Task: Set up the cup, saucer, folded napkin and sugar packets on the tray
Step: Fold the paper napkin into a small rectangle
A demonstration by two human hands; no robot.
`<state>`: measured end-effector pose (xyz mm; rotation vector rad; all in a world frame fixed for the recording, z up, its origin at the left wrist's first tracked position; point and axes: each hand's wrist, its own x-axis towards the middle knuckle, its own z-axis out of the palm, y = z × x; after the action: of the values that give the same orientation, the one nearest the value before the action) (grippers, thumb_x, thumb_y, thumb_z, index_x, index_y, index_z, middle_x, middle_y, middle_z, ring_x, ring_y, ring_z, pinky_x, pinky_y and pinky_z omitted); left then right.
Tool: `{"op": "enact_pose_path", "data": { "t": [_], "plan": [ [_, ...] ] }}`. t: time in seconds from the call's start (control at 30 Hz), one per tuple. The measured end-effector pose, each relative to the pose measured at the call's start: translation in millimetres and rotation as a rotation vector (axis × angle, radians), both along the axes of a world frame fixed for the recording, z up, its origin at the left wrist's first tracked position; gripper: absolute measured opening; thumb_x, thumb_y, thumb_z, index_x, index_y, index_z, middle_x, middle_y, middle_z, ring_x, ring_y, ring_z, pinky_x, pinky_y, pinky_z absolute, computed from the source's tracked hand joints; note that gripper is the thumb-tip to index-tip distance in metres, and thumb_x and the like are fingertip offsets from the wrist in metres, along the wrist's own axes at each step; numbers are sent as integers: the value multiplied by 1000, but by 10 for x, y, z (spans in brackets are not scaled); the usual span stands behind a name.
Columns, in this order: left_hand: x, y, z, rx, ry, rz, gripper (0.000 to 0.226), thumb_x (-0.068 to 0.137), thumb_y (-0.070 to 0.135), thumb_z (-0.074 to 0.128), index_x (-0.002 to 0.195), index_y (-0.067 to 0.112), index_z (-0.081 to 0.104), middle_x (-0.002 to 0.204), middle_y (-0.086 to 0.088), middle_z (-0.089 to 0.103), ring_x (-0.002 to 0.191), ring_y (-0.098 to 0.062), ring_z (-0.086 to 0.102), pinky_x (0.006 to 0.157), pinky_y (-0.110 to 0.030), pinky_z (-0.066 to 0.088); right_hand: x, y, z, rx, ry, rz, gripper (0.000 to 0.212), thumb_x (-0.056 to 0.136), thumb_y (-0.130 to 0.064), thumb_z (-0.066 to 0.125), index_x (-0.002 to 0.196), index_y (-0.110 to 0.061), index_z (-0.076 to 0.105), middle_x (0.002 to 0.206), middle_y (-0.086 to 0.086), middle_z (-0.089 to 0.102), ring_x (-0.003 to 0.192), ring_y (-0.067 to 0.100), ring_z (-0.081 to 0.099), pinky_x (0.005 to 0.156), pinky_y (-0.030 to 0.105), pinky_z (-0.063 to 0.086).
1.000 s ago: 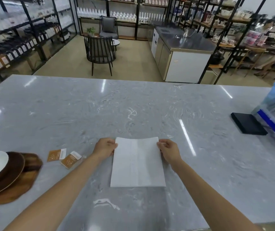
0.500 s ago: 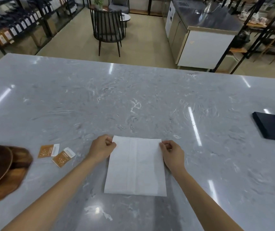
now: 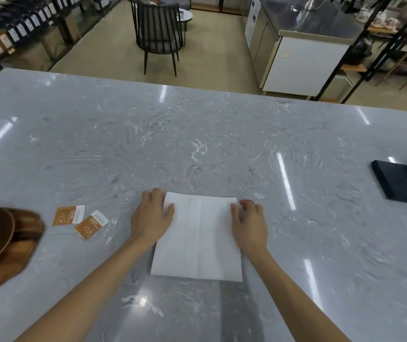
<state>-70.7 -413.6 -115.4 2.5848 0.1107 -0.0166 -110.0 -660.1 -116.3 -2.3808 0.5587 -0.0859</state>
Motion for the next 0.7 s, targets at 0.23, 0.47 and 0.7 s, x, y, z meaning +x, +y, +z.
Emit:
{"op": "enact_pose_path", "data": {
  "t": [0.23, 0.47, 0.7],
  "plan": [
    [-710, -460, -148, 218, -163, -438, 59, 99, 32, 25, 147, 9, 51, 155, -9, 48, 148, -31, 37, 117, -47, 38, -457, 650, -184, -363, -71, 448, 54, 107, -32, 32, 157, -12, 35, 167, 10, 28, 154, 27, 27, 125, 43, 27],
    [-787, -315, -409, 344, -37, -423, 70, 101, 50, 12, 162, 16, 6, 170, -1, 0, 158, -18, 0, 128, -41, 4, -570, 467, -439, -436, 48, 440, 72, 102, -59, 14, 164, -23, 5, 170, -7, -1, 158, 14, -2, 129, 42, 3],
    [-769, -37, -406, 360, -10, -374, 87, 96, 67, 13, 162, 11, 4, 171, -3, 1, 158, -19, -3, 128, -41, 5, -656, 214, -429, -414, 88, 351, 76, 102, -61, 17, 163, -20, -1, 172, -4, 0, 159, 15, -5, 129, 42, 1]
  ]
}}
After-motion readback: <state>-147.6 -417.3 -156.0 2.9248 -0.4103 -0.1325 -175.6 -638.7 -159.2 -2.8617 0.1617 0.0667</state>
